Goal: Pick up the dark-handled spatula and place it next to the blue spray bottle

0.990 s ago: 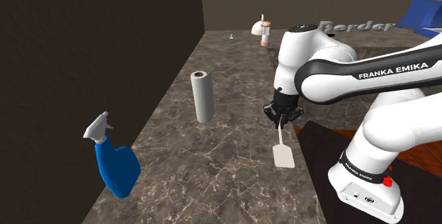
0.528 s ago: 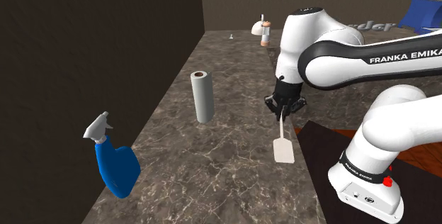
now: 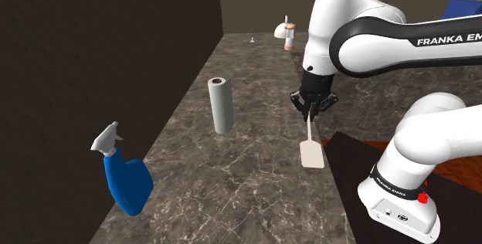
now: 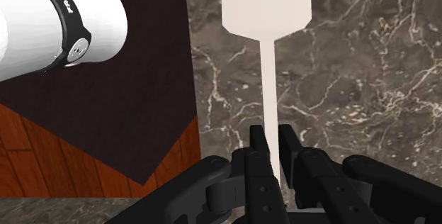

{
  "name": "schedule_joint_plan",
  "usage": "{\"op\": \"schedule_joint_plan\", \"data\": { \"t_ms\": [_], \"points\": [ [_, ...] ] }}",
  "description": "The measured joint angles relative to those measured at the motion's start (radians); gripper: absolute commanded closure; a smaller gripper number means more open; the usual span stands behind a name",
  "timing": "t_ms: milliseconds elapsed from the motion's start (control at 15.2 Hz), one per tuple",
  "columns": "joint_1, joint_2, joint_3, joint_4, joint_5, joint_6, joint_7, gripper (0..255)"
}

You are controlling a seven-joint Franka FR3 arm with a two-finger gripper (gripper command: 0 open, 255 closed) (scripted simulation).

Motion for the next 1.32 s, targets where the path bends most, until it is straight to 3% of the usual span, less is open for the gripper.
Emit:
{"op": "schedule_joint_plan", "data": {
  "t_ms": [1320],
  "points": [
    [-0.041,0.023,-0.083,0.272,-0.082,-0.247,0.001,255]
  ]
}}
